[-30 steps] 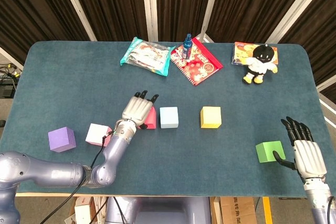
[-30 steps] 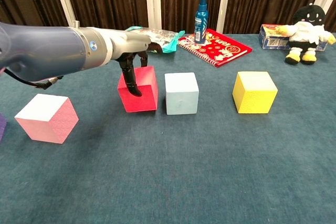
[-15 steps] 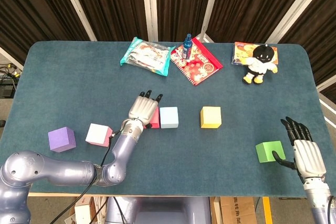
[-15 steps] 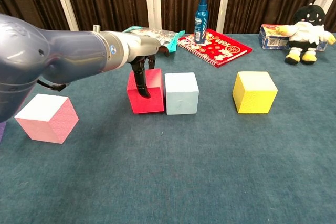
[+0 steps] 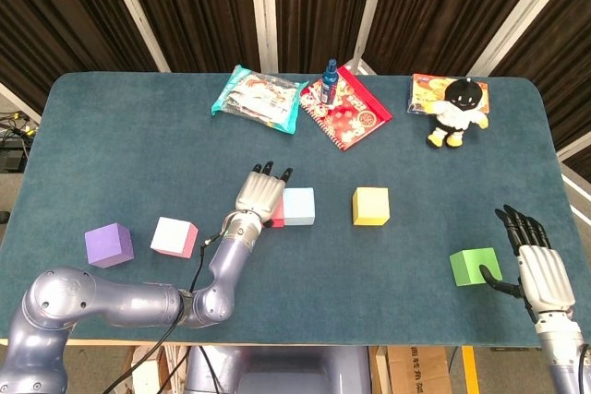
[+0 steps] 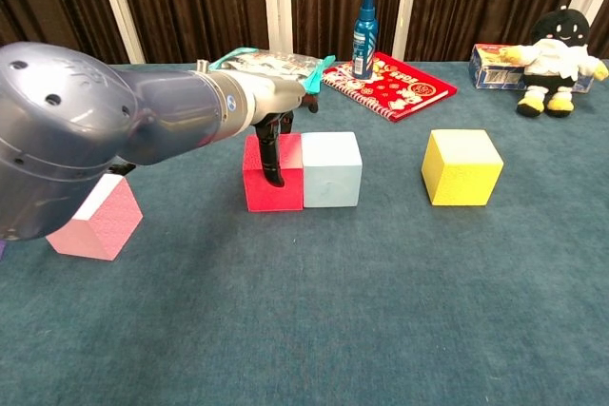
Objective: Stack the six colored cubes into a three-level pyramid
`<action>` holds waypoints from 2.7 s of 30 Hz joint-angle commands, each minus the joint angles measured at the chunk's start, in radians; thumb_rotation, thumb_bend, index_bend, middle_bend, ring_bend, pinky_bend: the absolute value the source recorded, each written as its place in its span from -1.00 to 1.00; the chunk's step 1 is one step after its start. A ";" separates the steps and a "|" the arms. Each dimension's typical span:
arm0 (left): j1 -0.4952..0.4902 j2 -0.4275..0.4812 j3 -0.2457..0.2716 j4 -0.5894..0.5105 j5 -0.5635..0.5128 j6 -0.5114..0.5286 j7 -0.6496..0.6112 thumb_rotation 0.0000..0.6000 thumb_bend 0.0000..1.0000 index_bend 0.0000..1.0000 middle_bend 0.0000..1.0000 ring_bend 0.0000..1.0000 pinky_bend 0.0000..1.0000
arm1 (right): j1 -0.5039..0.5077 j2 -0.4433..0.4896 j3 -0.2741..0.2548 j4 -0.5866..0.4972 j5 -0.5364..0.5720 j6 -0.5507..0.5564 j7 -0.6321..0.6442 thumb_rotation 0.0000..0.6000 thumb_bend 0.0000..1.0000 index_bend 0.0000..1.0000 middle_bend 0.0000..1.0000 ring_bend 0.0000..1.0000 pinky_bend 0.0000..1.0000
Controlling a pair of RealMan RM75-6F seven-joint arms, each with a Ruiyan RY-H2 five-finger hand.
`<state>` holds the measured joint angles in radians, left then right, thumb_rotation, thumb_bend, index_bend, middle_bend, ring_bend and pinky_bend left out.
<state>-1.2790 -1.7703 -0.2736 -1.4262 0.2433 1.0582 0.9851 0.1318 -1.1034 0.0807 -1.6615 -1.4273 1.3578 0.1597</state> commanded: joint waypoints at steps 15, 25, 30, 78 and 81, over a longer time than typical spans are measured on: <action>-0.015 -0.020 -0.014 0.040 -0.003 -0.021 0.012 1.00 -0.46 -1.00 -0.17 -0.89 -0.73 | -0.001 0.003 0.004 -0.002 0.013 -0.002 0.003 1.00 -0.34 -1.00 -1.00 -1.00 -1.00; -0.023 -0.027 -0.015 0.048 0.002 -0.029 0.018 1.00 -0.47 -1.00 -0.17 -0.89 -0.73 | -0.002 0.004 0.004 -0.003 0.016 -0.004 0.002 1.00 -0.34 -1.00 -1.00 -1.00 -1.00; -0.022 -0.025 -0.013 0.049 0.005 -0.030 0.018 1.00 -0.46 -1.00 -0.17 -0.89 -0.73 | -0.002 0.004 0.004 -0.004 0.017 -0.005 0.002 1.00 -0.34 -1.00 -1.00 -1.00 -1.00; 0.030 0.073 0.002 -0.076 0.004 0.004 -0.027 1.00 -0.70 -1.00 -0.93 -0.99 -0.85 | -0.004 -0.001 0.005 -0.012 0.016 0.003 -0.017 1.00 -0.34 -1.00 -1.00 -1.00 -1.00; 0.032 0.073 0.004 -0.078 0.008 0.004 -0.031 1.00 -0.70 -1.00 -0.93 -0.99 -0.85 | -0.004 -0.002 0.005 -0.011 0.015 0.005 -0.019 1.00 -0.34 -1.00 -1.00 -1.00 -1.00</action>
<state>-1.2475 -1.6975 -0.2699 -1.5042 0.2512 1.0619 0.9542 0.1278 -1.1061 0.0858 -1.6727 -1.4123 1.3625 0.1408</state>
